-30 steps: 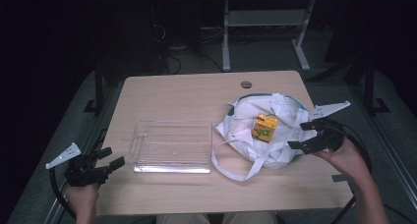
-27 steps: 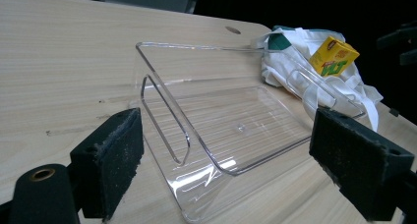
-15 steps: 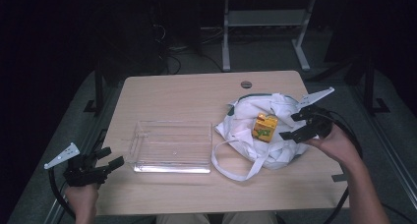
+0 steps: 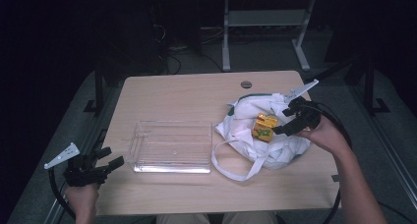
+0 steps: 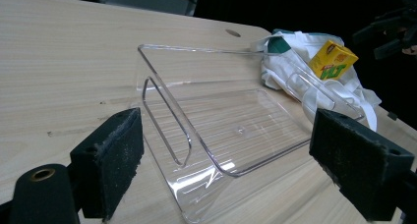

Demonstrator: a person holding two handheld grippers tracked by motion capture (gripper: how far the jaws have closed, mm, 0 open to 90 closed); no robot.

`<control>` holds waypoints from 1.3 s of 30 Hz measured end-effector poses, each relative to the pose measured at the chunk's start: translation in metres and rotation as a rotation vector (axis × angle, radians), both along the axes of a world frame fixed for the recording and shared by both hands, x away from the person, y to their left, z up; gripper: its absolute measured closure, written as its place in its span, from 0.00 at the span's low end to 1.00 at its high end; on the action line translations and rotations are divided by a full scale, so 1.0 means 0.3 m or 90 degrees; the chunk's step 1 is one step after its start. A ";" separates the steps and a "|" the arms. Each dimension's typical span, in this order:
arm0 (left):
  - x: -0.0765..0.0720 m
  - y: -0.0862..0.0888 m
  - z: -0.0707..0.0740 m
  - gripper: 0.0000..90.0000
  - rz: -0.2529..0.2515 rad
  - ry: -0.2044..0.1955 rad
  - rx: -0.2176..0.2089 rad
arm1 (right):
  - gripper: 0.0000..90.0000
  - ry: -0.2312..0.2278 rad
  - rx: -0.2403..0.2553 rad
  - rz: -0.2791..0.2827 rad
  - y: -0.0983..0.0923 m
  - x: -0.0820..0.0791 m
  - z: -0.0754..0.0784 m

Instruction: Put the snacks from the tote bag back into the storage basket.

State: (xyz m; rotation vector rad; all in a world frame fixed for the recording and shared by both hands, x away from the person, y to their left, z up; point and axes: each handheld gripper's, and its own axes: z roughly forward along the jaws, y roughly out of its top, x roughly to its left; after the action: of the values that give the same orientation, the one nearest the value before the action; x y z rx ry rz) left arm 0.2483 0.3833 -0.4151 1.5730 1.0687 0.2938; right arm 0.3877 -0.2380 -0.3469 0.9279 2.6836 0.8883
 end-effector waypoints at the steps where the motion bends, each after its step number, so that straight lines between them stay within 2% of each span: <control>1: 0.000 0.001 0.000 0.14 0.000 0.000 0.001 | 0.17 0.003 -0.003 0.000 0.005 0.005 0.000; 10: -0.001 0.003 0.000 0.14 -0.001 0.000 0.003 | 0.18 0.016 -0.025 0.011 0.046 0.048 -0.016; 24: 0.000 0.002 -0.001 0.14 0.000 0.000 0.001 | 0.25 0.024 -0.061 0.034 0.101 0.099 -0.065; 39: 0.000 0.003 -0.001 0.14 -0.001 0.001 0.001 | 0.42 0.019 -0.095 0.060 0.127 0.120 -0.115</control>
State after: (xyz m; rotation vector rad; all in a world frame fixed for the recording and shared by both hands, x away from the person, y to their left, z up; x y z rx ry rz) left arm 0.2483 0.3842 -0.4153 1.5764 1.0690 0.2926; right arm 0.4238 -0.1999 -0.3815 0.7945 2.7948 0.6841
